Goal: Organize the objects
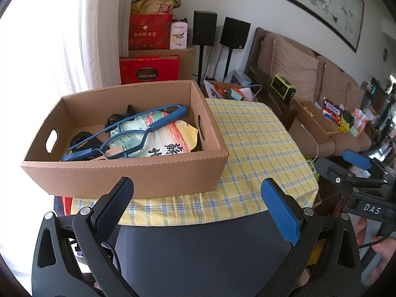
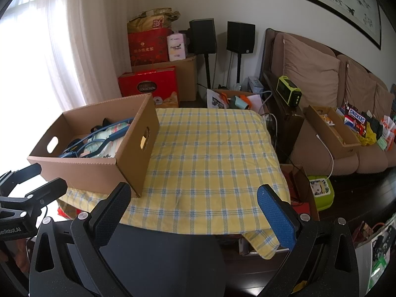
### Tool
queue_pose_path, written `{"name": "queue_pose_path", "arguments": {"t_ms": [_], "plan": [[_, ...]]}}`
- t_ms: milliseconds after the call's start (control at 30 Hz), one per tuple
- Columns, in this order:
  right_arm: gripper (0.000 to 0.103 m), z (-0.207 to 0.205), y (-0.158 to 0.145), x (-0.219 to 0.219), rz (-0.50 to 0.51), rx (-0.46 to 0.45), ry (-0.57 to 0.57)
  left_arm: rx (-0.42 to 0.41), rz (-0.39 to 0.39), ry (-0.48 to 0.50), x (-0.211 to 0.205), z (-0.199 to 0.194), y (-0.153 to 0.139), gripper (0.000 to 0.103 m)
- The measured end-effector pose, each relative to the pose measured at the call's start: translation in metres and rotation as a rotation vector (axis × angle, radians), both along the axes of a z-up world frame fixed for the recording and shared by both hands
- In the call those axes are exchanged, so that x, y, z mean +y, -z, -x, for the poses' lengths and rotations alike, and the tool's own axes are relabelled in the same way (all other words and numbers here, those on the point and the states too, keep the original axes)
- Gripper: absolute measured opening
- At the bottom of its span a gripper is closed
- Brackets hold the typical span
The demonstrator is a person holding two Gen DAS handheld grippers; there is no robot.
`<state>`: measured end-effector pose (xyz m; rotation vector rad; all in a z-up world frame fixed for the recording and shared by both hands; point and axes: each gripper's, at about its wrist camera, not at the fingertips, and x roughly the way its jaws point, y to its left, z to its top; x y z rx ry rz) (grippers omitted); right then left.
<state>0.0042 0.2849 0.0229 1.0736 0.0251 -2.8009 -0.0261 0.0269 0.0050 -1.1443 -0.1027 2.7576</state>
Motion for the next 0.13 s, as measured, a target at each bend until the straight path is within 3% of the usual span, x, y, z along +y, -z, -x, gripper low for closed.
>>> {"name": "queue_pose_path", "arguments": {"t_ms": [133], "plan": [[0.103,0.0000,-0.0001,0.0002,0.000,0.001,0.000,-0.001,-0.001,0.000,0.0014,-0.0004,0.0005,0.103]]}}
